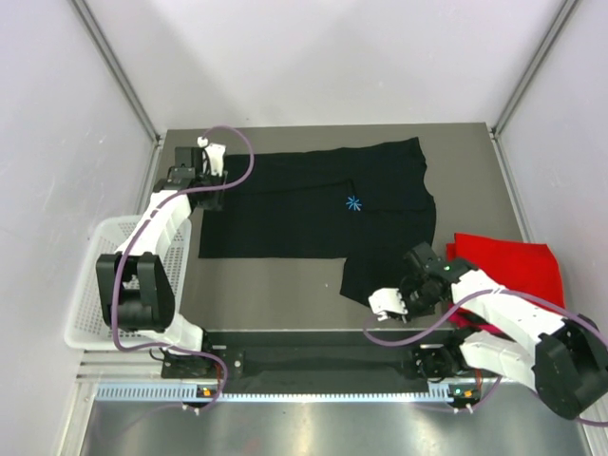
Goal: Fold and stack the t-shirts
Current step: Fold the tshirt
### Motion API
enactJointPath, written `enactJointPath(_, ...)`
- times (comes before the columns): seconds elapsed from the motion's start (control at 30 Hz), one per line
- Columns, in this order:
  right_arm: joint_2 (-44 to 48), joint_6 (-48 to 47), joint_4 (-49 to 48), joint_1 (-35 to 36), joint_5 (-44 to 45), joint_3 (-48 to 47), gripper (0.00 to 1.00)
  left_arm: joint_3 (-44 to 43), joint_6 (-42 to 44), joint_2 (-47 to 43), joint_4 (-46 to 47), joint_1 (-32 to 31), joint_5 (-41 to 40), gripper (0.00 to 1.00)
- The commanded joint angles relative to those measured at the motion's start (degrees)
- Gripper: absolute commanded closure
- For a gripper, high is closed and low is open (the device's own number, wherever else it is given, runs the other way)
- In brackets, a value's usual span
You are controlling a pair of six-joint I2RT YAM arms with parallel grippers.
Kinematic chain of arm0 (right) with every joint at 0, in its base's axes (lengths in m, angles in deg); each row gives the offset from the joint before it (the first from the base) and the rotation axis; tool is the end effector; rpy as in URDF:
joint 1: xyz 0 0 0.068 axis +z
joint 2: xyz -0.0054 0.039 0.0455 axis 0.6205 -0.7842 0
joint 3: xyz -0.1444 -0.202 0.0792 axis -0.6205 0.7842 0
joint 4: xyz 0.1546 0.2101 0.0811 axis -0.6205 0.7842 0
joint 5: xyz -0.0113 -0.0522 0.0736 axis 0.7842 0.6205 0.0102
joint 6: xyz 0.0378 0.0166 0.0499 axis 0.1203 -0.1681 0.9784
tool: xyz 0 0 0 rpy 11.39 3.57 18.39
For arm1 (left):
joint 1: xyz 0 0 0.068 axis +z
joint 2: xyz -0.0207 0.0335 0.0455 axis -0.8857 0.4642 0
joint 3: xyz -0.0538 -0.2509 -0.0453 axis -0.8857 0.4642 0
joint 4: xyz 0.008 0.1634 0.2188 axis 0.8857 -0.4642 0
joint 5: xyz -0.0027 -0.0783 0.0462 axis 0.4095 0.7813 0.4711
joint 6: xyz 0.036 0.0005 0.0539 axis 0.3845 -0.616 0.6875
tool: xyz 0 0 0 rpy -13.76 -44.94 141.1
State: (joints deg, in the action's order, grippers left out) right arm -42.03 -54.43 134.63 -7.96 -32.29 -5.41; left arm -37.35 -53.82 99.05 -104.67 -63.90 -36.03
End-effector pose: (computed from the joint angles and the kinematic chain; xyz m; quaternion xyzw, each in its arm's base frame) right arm 0.1341 0.0991 0.1273 -0.7880 0.5844 0.1330 0.1408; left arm 0.3599 -0.0123 0.2448 0.0957 0.9293 0.0010 0.3568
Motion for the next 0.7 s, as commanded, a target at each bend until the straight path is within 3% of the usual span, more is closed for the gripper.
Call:
enactJointPath(0.0, 3.88, 2.2, 1.99, 1.07, 0.6, -1.69, 0.94, -1.33, 3.32, 0.02, -1.37, 0.24, 2.93, 0.57)
enactJointPath(0.13, 11.34, 7.12, 5.43, 0.55, 0.96, -7.93, 0.96, -7.27, 13.14, 6.92, -14.96, -0.02, 10.49, 0.58)
enactJointPath(0.17, 11.88, 8.78, 6.13, -0.41, 0.17, -10.9, 0.96, -8.95, 14.22, 8.62, -22.74, -0.11, 10.51, 0.58)
enactJointPath(0.2, 12.15, 9.58, 6.83, -2.94, -0.62, -12.06, 0.96, -10.02, 14.84, 10.11, -24.91, -0.19, 10.33, 0.59)
enactJointPath(0.4, 13.55, 12.57, 4.65, -8.06, -3.7, -16.28, 0.96, -7.74, 19.06, 11.71, -27.04, -0.28, 3.57, 0.56)
enactJointPath(0.67, 12.06, 13.9, 2.53, -9.12, -4.84, -17.96, 0.95, -7.91, 25.21, 13.81, -31.51, -0.81, -2.05, 0.55)
